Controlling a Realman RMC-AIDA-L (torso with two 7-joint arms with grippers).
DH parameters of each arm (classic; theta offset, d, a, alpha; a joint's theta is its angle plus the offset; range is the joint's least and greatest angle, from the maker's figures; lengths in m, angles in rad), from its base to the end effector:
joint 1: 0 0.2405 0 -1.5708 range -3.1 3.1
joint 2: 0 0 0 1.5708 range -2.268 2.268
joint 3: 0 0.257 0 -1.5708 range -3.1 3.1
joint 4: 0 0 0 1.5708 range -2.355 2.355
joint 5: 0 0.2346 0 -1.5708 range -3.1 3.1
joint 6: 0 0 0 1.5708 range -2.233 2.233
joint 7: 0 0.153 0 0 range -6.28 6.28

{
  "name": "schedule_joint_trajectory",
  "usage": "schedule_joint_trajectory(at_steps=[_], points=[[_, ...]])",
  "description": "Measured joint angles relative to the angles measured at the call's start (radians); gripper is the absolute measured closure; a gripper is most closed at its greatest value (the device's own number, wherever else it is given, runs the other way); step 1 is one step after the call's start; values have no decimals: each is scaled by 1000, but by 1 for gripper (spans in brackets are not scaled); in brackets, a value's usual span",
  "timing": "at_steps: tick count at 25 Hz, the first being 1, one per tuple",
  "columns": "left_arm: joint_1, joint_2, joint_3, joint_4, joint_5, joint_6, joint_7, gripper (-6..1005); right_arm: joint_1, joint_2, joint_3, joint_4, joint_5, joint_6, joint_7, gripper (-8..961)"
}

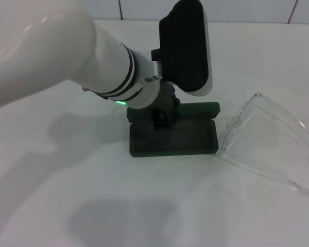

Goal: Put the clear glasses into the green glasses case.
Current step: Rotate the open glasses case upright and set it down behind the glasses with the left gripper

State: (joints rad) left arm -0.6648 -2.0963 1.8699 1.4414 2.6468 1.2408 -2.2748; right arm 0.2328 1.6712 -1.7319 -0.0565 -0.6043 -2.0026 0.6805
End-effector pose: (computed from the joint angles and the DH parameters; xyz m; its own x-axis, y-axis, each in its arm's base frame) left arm -0.0852 0.3632 -0.0946 0.9053 -0.1005 -0.4127 -0.2381 -0.9247 -0.2971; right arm 0.3726 0.2009 0.1010 0.6577 -0.0104 -0.7532 -0.3776 -0.8698 -0.3177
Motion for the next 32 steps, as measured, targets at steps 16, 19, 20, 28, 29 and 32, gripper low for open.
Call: schedule_joint_trajectory(at_steps=[16,19,20,28,29,32], points=[[6,3,0,-9,6,-31,37,795,-7,1,11,1,0,-11,-1,234],[7,3,1,-10,5,-31,38,793,-7,1,11,1,0,-12,-1,233],[7,2,1,-10,5,-31,38,792,-7,1,11,1,0,-12,-1,233],[4,0,6,-17,-1,-16,25,784,-8,-3,18,1,0,-18,2,235],[2,0,5,-17,-2,-12,22,783,-8,-3,21,1,0,-18,2,235],[-2,1,5,-18,-5,-3,14,779,-9,-2,24,1,-1,-18,1,235]])
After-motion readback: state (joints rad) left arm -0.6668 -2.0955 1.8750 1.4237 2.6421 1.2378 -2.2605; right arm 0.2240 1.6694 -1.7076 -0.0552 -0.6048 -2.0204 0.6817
